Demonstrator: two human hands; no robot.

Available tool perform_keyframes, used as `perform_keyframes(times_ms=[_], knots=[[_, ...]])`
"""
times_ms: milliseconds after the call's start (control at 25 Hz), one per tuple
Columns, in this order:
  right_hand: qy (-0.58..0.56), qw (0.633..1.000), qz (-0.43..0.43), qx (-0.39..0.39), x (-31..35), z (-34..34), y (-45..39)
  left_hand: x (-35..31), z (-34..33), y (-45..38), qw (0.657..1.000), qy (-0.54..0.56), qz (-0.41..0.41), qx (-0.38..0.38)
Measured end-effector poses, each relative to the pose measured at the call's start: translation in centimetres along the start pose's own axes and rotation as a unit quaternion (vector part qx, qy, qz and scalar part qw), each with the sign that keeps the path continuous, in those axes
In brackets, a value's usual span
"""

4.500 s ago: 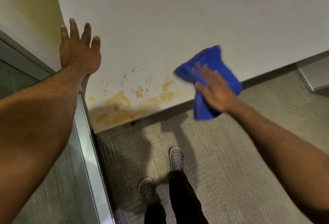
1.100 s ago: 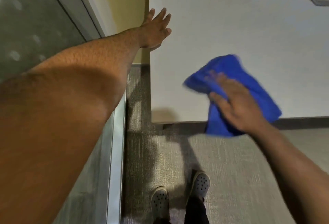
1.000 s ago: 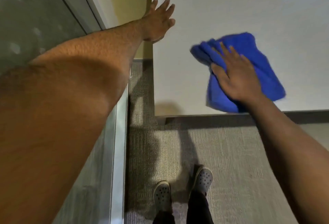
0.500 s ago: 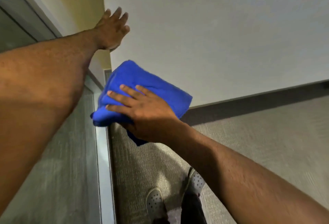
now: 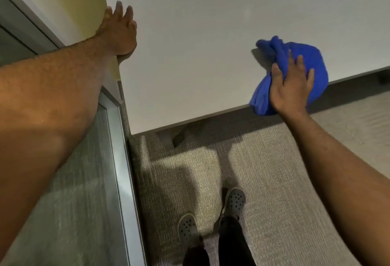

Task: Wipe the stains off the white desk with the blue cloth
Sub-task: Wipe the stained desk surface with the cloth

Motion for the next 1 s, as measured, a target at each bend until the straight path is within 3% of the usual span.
perform_keyframes(times_ms=[80, 160, 240, 360, 520, 760, 880, 1000], knots=[[-0.063, 0.981, -0.158, -0.092, 1.3, -0.9, 1.3, -0.6, 0.2, 1.4, 0.999, 0.006, 0.035, -0.014], [-0.165, 0.935, -0.271, -0.155, 3.0, -1.5, 2.4, -1.1, 0.4, 2.1, 0.999, 0.017, 0.047, -0.003], [-0.216, 0.906, -0.316, -0.179, 5.0, -2.0, 4.3, -1.5, 0.5, 2.1, 0.999, 0.011, 0.043, 0.02], [-0.248, 0.906, -0.299, -0.167, 9.1, -3.2, 8.6, -1.5, 0.7, 2.3, 0.999, 0.028, 0.032, 0.008], [-0.289, 0.922, -0.226, -0.126, 14.7, -4.7, 15.5, -1.4, 1.1, 2.7, 1.0, 0.019, 0.007, 0.018], [-0.289, 0.955, -0.053, 0.043, 20.7, -5.7, 26.1, -0.9, 1.2, 2.8, 0.999, 0.009, 0.002, 0.042], [-0.12, 0.986, 0.102, 0.049, 20.1, -5.7, 26.3, -1.0, 1.2, 2.7, 0.999, 0.008, -0.001, 0.047], [0.065, 0.957, 0.268, 0.095, 19.8, -5.1, 24.5, -1.1, 1.6, 2.8, 0.998, 0.022, 0.017, 0.056]])
Point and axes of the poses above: each hand's wrist, its own y-axis away from the middle knuckle, its own z-axis out of the back of the hand, x = y × z, the point moved 2 cm from there along -y, towards the middle knuckle, and after that the axes turned 13 degrees about -x, right-handed, at the moved point
